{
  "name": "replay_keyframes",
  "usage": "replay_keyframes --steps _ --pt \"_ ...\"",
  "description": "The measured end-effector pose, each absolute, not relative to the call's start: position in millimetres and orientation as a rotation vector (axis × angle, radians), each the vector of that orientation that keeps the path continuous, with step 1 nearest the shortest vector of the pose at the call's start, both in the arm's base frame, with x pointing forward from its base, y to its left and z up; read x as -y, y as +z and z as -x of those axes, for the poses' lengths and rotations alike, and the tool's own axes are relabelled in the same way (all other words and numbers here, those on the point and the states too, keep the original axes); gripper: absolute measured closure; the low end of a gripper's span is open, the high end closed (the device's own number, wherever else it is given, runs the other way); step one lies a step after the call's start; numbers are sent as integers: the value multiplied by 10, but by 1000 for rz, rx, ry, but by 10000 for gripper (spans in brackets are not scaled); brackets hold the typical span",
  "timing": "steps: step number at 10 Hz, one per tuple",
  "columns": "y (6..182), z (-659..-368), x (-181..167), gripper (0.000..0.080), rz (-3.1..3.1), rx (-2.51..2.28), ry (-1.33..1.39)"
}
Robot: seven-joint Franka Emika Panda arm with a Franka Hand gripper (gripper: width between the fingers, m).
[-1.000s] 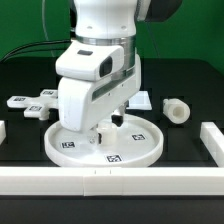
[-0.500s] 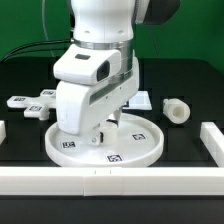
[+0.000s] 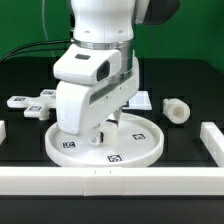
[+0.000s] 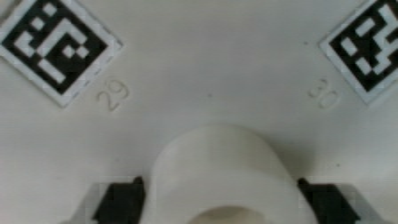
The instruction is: Assemble round table
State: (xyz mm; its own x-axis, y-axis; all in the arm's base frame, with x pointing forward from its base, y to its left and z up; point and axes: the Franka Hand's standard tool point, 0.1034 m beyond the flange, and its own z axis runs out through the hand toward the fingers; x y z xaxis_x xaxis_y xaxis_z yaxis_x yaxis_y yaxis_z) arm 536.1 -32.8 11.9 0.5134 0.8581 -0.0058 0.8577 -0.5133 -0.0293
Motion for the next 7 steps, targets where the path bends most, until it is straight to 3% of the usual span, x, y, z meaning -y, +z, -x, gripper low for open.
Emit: replay_keyframes --steps 7 --pt "120 -5643 -165 392 2666 1637 -3"
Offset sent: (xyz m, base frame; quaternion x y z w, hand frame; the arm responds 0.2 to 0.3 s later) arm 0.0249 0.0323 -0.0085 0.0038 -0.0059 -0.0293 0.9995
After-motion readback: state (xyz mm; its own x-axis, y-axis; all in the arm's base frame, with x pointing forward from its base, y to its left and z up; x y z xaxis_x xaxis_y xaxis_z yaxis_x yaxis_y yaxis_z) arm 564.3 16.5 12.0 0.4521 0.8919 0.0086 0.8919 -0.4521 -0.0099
